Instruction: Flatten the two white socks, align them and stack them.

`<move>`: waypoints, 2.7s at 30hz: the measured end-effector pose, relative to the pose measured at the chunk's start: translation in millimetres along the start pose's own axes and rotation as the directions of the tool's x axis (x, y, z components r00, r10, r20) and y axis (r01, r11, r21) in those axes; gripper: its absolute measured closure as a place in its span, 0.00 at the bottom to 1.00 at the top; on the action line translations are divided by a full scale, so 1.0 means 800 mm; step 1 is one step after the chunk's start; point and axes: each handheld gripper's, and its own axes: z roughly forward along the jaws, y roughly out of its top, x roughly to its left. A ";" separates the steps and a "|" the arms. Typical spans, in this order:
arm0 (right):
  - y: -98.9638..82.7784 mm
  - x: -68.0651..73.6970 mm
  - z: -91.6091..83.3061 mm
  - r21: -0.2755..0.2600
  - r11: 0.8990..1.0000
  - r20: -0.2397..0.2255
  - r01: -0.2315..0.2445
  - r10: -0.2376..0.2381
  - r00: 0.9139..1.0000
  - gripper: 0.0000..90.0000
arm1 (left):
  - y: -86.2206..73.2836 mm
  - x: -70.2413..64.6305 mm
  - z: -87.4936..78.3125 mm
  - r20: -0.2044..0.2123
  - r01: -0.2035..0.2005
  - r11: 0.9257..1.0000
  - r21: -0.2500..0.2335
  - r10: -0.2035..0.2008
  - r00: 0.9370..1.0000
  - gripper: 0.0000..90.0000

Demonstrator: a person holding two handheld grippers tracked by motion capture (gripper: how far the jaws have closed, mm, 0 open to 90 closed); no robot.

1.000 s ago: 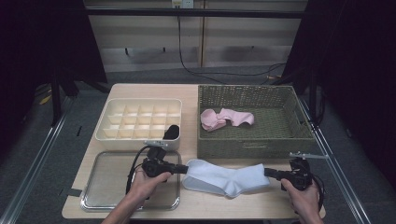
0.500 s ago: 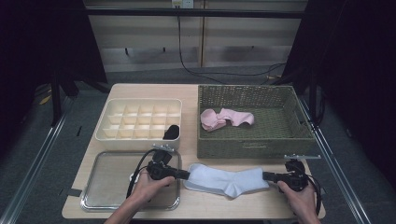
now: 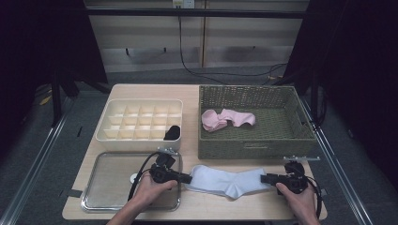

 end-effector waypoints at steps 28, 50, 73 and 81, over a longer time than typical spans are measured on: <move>0.020 -0.003 -0.012 -0.046 0.998 -0.113 -0.041 0.036 0.993 0.90 | 0.027 -0.027 -0.008 0.013 -0.052 0.993 -0.108 0.054 0.998 0.78; 0.025 0.008 -0.013 -0.073 0.997 -0.139 -0.017 0.007 0.990 0.90 | 0.033 -0.059 0.073 0.087 -0.123 0.992 0.009 0.122 0.989 0.76; 0.034 0.037 -0.025 -0.119 0.993 -0.232 -0.012 -0.016 0.973 0.90 | 0.023 -0.056 0.084 0.077 -0.110 0.994 0.024 0.108 0.991 0.82; 0.048 0.056 -0.030 -0.131 0.991 -0.259 0.002 -0.037 0.965 0.90 | 0.024 -0.058 0.087 0.075 -0.118 0.993 0.023 0.116 0.990 0.83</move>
